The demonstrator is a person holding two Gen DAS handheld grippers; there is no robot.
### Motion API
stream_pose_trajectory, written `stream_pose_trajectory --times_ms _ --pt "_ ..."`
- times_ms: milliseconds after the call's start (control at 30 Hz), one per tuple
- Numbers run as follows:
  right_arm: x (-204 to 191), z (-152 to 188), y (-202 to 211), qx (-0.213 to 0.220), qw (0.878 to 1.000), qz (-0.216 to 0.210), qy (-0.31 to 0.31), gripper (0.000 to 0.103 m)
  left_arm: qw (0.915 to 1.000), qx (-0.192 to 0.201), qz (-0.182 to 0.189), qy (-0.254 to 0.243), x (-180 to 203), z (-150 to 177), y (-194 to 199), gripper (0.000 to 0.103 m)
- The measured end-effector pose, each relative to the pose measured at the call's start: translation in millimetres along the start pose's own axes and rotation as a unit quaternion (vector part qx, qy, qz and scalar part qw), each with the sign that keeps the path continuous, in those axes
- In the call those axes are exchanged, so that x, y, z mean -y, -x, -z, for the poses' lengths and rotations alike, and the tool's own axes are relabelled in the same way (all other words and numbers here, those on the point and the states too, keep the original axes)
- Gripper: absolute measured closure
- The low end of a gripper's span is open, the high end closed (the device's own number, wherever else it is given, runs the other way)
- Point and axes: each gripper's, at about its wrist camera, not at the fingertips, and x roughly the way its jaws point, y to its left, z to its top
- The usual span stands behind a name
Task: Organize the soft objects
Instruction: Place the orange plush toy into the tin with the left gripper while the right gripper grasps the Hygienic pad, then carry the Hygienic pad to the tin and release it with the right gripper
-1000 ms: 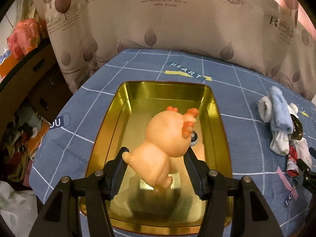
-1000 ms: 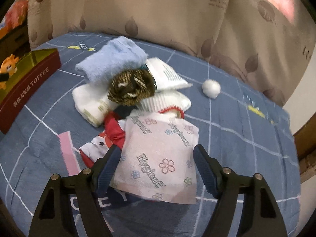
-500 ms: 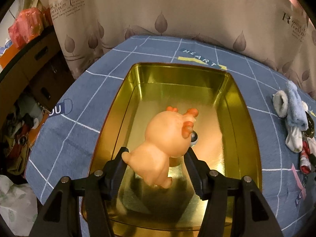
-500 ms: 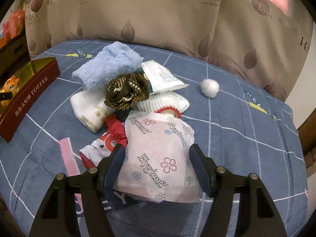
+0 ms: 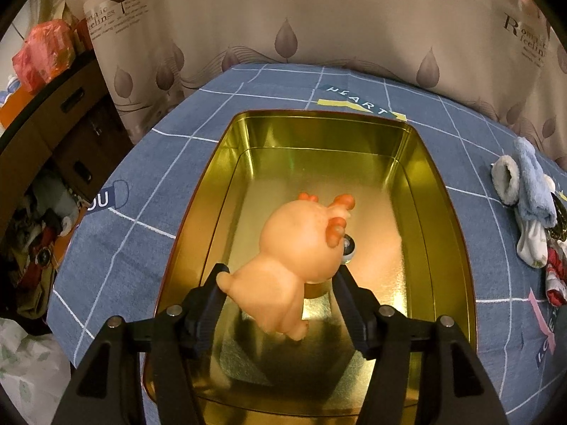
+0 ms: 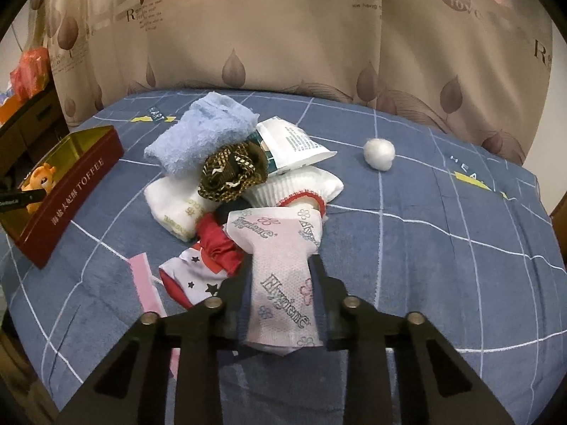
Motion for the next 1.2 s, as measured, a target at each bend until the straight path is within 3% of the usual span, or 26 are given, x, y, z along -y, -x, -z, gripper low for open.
stream_pose_trajectory --times_ms 167,500,700,900,1200 --pt "3.3 0.7 8.7 0.01 1.0 -0.003 -0.008 0.081 1.0 -0.001 0.006 -0.001 0.7 3.0 3.8 0.041" --pt "26.8 -8.5 24.9 0.023 0.997 -0.033 -0.072 0.081 0.999 0.043 -0.004 -0.013 5.1 3.9 33.1 0.038" --pt "19.5 -21.2 31.8 0.024 0.997 -0.018 -0.064 0.081 0.9978 0.066 -0.004 -0.005 -5.3 4.8 57.1 0.038" --pt "-27.2 -44.6 36.6 0.031 0.998 -0.045 -0.016 0.081 0.9964 0.075 -0.034 0.021 -27.9 17.4 77.2 0.038" --pt "-149.5 -73.9 29.5 0.025 0.987 -0.143 0.074 0.081 0.9953 0.048 -0.042 0.073 -57.5 55.9 80.2 0.038"
